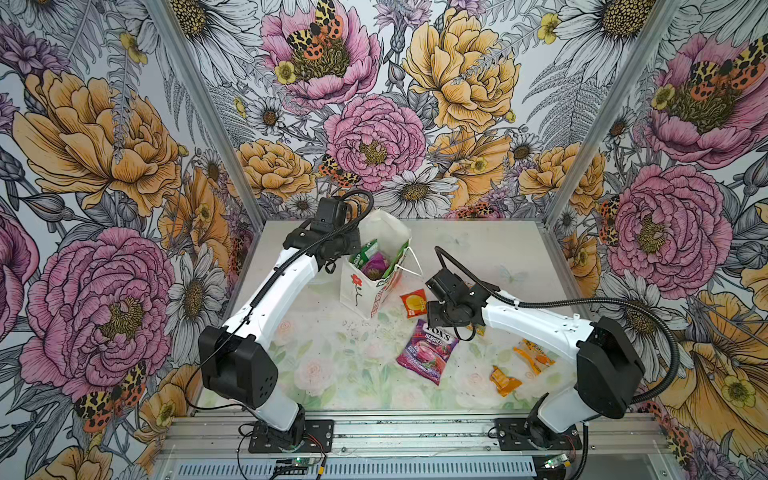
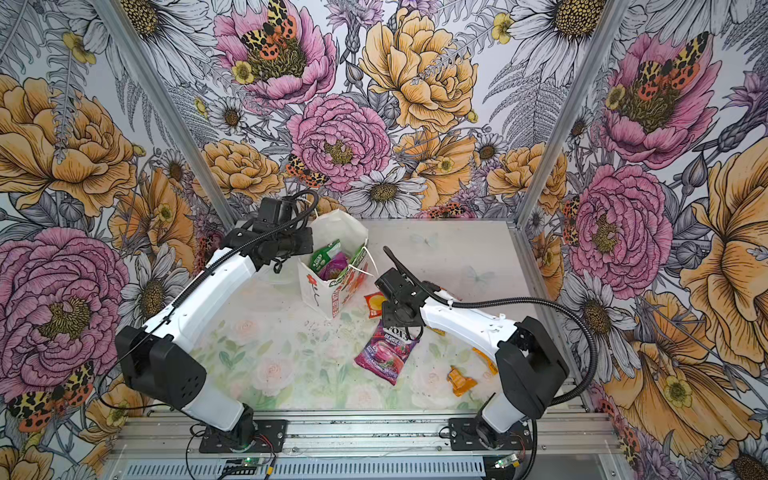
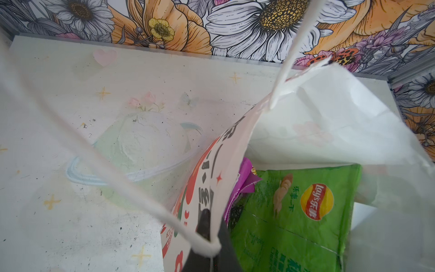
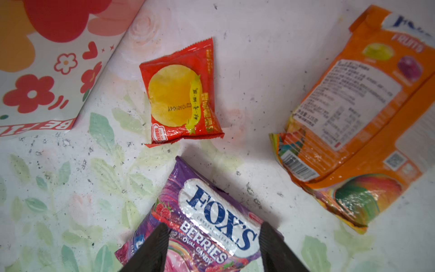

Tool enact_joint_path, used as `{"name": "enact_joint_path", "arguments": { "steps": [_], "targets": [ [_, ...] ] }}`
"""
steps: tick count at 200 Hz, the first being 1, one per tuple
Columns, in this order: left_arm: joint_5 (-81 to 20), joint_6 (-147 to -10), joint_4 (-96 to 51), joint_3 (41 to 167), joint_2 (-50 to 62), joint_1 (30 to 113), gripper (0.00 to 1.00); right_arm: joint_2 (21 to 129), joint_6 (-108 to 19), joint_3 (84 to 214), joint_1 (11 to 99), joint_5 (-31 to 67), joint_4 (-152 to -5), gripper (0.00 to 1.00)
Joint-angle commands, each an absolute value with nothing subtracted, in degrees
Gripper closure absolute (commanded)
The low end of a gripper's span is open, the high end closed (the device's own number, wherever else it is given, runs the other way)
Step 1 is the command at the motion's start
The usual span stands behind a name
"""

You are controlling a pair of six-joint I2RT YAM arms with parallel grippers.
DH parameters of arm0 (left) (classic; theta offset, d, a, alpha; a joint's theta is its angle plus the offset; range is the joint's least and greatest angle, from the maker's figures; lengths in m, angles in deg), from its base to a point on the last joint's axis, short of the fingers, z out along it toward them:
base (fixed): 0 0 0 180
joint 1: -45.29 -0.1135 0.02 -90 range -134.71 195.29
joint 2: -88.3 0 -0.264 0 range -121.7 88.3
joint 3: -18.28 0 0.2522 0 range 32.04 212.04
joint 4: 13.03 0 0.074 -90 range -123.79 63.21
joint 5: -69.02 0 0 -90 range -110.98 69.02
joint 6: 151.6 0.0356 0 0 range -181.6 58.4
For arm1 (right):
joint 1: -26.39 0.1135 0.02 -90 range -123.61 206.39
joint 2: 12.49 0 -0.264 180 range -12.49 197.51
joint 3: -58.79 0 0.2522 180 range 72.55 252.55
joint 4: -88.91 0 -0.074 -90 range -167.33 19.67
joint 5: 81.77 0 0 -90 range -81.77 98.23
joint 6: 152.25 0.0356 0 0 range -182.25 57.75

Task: Place the snacks into the paper bag
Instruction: 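Move the right gripper over the purple Fox's Berries candy bag, then lower the right gripper onto the purple Berries bag and close on it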

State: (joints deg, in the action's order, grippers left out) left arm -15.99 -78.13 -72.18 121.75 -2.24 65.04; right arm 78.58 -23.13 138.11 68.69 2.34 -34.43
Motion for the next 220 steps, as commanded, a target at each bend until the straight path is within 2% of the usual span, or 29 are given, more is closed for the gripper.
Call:
{"name": "enact_joint_path", "arguments": {
  "steps": [1, 44, 79, 132, 184, 220],
  "targets": [
    [-15.3, -77.3, -70.5, 123.7, -2.0, 64.8, 1.0, 82.9, -28.5, 141.4, 68.9, 0.9, -34.4, 0.34],
    [-14.8, -77.3, -70.4, 123.8, -1.6, 64.7, 1.0, 89.4, -25.0, 144.1, 68.9, 4.7, -35.2, 0.33],
    [-15.0, -77.3, -70.4, 123.7, -1.8, 64.7, 1.0, 89.8, -21.2, 141.2, 67.4, 4.6, -35.0, 0.33],
    [-15.0, -77.3, -70.4, 123.7, -2.0, 64.9, 1.0, 78.3, -13.6, 127.3, 62.2, 6.4, -35.0, 0.34],
    [-14.7, -77.2, -70.5, 123.6, -2.4, 65.6, 1.0, 64.5, -7.4, 118.3, 61.3, 11.9, -35.3, 0.34],
    [-14.9, -77.2, -70.4, 123.8, -2.4, 65.8, 1.0, 57.4, -3.3, 112.4, 61.2, 14.9, -42.3, 0.35]
  ]
}}
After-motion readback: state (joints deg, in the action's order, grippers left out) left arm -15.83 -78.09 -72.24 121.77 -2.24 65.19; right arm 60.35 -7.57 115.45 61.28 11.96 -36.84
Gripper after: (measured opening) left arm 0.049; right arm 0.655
